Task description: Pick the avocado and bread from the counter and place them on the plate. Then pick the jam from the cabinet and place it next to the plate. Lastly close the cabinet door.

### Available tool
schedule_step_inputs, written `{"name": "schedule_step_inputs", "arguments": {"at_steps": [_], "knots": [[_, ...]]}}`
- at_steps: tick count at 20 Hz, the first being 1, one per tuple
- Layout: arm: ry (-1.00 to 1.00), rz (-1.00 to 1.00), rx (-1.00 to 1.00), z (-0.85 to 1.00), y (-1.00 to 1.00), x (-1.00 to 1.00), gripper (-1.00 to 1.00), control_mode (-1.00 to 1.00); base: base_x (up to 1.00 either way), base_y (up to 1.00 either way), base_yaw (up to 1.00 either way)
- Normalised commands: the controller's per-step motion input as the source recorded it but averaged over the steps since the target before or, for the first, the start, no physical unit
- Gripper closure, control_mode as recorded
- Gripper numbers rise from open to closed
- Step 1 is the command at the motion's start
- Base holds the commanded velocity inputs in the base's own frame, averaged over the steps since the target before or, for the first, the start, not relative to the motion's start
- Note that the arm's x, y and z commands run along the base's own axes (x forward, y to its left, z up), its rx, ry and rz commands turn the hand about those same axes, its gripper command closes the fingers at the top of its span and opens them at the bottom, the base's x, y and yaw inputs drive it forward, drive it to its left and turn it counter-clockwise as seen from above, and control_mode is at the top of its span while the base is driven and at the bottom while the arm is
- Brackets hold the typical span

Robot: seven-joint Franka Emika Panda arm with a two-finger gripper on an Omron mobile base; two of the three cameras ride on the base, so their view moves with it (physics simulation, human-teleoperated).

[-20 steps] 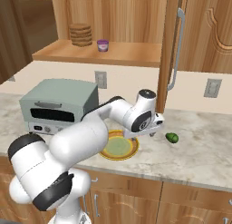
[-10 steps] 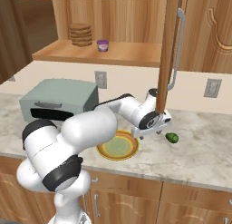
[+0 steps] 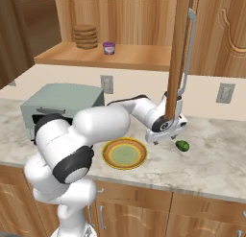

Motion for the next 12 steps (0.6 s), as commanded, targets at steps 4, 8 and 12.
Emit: {"name": "schedule_step_inputs", "arguments": {"at_steps": [4,8,12], "knots": [[0.0,0.0,-0.05,-0.13,-0.14,0.14,-1.0,-1.0,0.0,0.0,0.0],[0.0,0.0,-0.05,-0.13,-0.15,0.09,-1.0,-1.0,0.0,0.0,0.0],[0.0,0.0,-0.05,-0.14,-0.11,0.1,-1.0,-1.0,0.0,0.0,0.0]]}}
